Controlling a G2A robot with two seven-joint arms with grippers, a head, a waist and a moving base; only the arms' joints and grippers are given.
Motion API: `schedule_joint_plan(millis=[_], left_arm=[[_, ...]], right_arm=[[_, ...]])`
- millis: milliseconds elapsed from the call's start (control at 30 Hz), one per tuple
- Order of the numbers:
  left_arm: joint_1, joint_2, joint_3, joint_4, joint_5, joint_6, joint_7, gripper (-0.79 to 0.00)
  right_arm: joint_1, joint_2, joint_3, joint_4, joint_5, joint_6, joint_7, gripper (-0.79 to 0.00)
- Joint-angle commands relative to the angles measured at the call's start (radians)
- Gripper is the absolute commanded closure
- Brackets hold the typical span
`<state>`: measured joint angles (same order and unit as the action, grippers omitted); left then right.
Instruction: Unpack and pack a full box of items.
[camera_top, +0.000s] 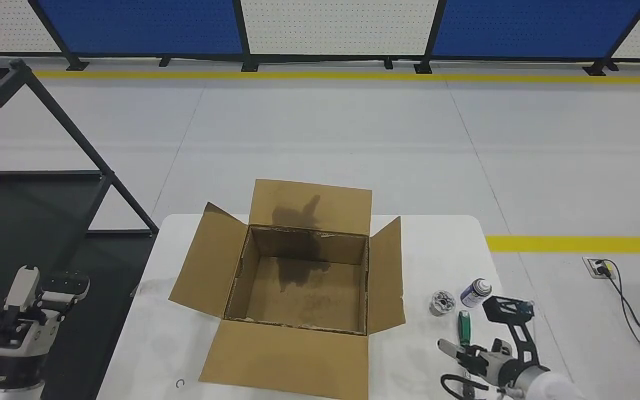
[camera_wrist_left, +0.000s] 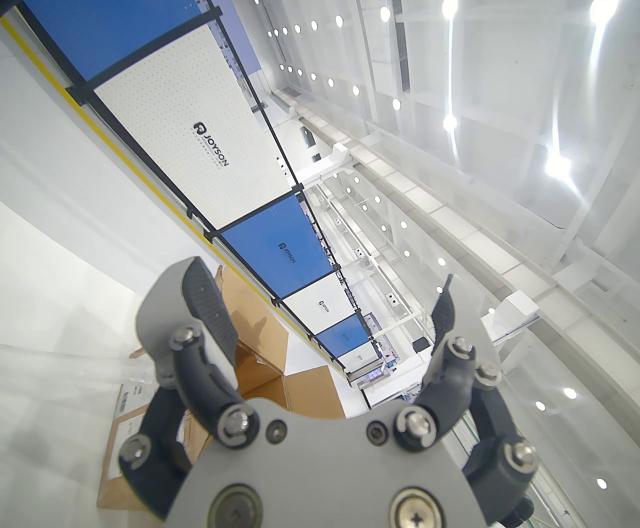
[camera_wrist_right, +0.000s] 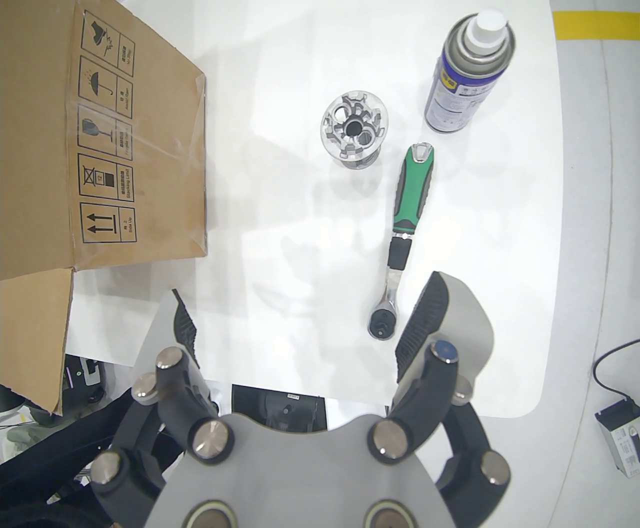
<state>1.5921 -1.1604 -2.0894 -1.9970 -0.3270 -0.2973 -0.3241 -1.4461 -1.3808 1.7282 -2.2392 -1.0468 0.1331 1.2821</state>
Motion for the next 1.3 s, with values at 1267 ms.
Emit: schedule_joint_plan(millis=[1267], left_arm=[[0.107,-0.008,-0.065,-0.001,-0.246,-0.17,-0.235,-0.785]], right_arm=[[0.064,0.042,0.103,-0.111,0.68,-0.332,-0.168,-0.785]])
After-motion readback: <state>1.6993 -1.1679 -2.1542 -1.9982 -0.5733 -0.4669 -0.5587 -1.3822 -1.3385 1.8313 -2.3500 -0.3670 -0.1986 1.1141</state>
